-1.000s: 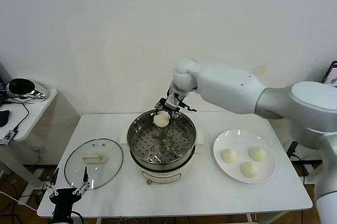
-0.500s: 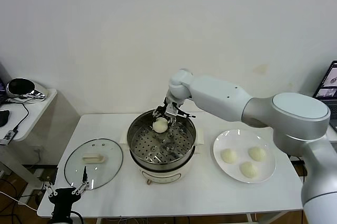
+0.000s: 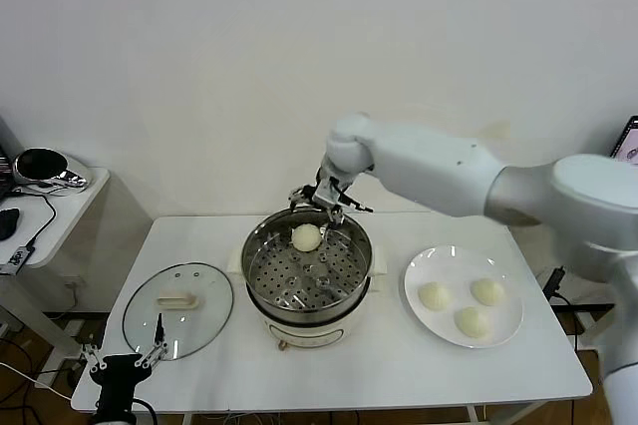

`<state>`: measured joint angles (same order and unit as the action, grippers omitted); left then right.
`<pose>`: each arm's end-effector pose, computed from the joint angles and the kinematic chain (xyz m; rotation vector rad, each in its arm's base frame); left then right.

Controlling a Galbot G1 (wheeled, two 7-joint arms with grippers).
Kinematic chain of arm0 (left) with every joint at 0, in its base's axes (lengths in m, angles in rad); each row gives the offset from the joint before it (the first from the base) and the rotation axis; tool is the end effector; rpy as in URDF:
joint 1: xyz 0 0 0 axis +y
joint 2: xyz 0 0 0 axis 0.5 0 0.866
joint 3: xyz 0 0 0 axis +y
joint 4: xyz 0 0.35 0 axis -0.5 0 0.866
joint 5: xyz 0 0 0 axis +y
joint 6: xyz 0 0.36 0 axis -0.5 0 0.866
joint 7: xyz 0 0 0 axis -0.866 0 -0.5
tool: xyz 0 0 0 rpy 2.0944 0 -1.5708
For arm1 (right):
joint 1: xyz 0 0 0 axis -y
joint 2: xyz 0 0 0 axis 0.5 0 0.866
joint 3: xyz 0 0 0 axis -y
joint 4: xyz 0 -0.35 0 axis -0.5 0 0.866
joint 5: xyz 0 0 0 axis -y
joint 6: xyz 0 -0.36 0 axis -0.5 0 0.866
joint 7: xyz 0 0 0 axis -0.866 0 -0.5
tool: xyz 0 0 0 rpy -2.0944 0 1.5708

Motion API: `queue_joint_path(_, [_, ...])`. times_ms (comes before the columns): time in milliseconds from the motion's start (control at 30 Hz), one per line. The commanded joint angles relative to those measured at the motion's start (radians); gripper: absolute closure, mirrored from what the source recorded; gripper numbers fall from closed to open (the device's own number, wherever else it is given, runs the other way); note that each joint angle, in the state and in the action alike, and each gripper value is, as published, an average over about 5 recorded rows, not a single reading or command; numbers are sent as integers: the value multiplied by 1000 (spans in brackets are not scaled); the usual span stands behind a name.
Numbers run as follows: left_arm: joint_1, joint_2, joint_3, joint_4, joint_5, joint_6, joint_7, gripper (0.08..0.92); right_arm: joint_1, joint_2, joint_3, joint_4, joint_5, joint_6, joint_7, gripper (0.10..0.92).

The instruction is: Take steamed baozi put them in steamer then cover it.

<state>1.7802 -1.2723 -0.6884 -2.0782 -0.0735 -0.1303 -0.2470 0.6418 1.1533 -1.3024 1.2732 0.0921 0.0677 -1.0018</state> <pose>0.1289 0.1008 -0.3207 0.3025 -3.0614 -0.4153 0.5579 0.1197 -0.0212 1.7497 -1.0288 2.1400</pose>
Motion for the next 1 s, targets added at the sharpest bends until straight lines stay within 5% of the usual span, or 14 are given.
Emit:
queue_joint_path(33, [-12, 16, 3, -19, -3, 13, 3, 177, 173, -313, -59, 373, 248, -553, -67, 203])
queue_joint_path(200, [-19, 32, 4, -25, -10, 16, 4, 177, 152, -508, -60, 466, 232, -634, -52, 203])
queue_joint_path(467, [-24, 46, -1, -17, -16, 19, 6, 177, -89, -684, 51, 410, 17, -498, -106, 203])
queue_joint_path(1000, [-30, 38, -27, 11, -16, 30, 10, 177, -586, -519, 412, 72, -194, -344, -115, 203])
